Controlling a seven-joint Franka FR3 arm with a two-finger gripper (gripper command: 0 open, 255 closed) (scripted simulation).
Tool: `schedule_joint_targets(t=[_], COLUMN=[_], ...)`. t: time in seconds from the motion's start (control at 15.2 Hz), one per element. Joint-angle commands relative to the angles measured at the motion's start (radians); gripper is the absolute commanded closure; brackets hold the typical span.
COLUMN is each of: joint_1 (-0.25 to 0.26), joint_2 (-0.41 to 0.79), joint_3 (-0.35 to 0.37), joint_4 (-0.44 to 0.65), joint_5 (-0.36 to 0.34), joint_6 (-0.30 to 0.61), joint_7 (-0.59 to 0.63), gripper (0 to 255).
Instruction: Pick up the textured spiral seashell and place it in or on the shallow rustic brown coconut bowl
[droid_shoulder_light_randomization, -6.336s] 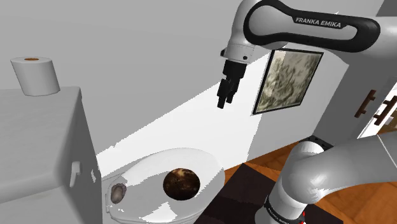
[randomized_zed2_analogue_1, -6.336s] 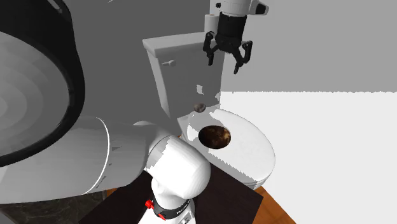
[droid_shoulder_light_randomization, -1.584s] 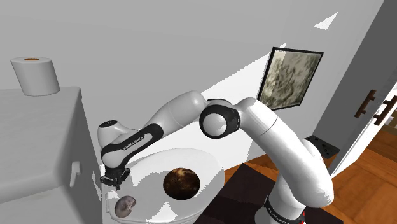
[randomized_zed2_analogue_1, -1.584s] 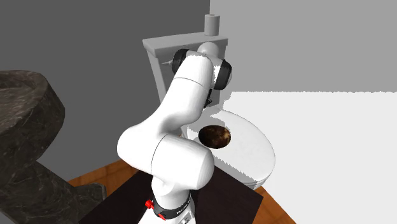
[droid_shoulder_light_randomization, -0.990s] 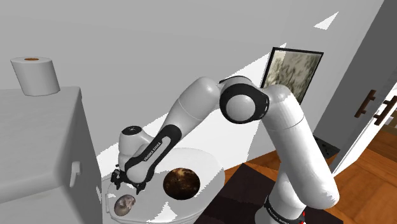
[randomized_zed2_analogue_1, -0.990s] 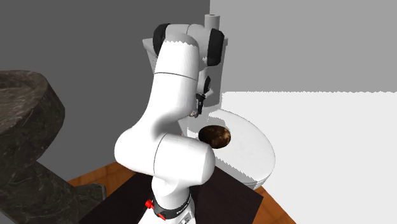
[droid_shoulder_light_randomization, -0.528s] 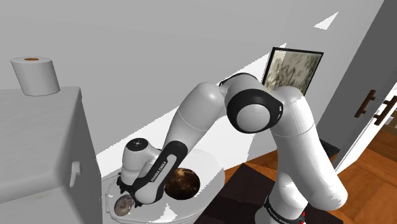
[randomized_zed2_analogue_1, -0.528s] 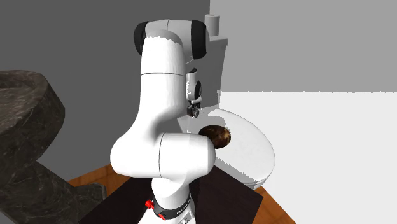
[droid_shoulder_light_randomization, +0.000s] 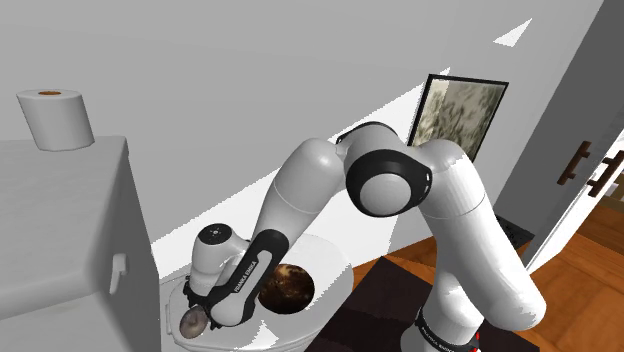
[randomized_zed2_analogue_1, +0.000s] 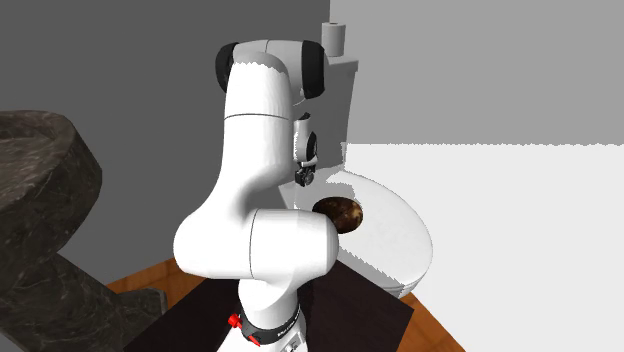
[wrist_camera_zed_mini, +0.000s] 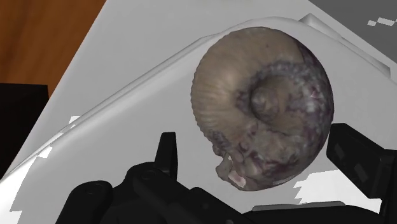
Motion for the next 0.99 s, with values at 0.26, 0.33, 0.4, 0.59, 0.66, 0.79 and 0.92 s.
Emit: schedule_joint_targets(t=[0.26, 0.33, 0.4, 0.59, 0.66, 0.79, 0.92], joint_1=[0.001, 0.0, 0.0, -0.002, -0.003, 0.0, 0.002], joint_2=[0.002, -0.005, -0.009, -0.006, -0.004, 0.002, -0.024], joint_3=[0.001, 0.001, 0.001, 0.002, 0.002, 0.001, -0.001], joint_4=[-0.003, -0.009, -0.016, -0.015, -0.011, -0.001, -0.011], joint_5=[0.0, 0.0, 0.0, 0.0, 0.0, 0.0, -0.001], joint_6=[-0.002, -0.002, 0.001, 0.003, 0.002, -0.002, -0.018], joint_7=[0.0, -0.001, -0.002, -0.003, -0.003, -0.001, 0.0], gripper=[255, 255, 255, 255, 255, 255, 255])
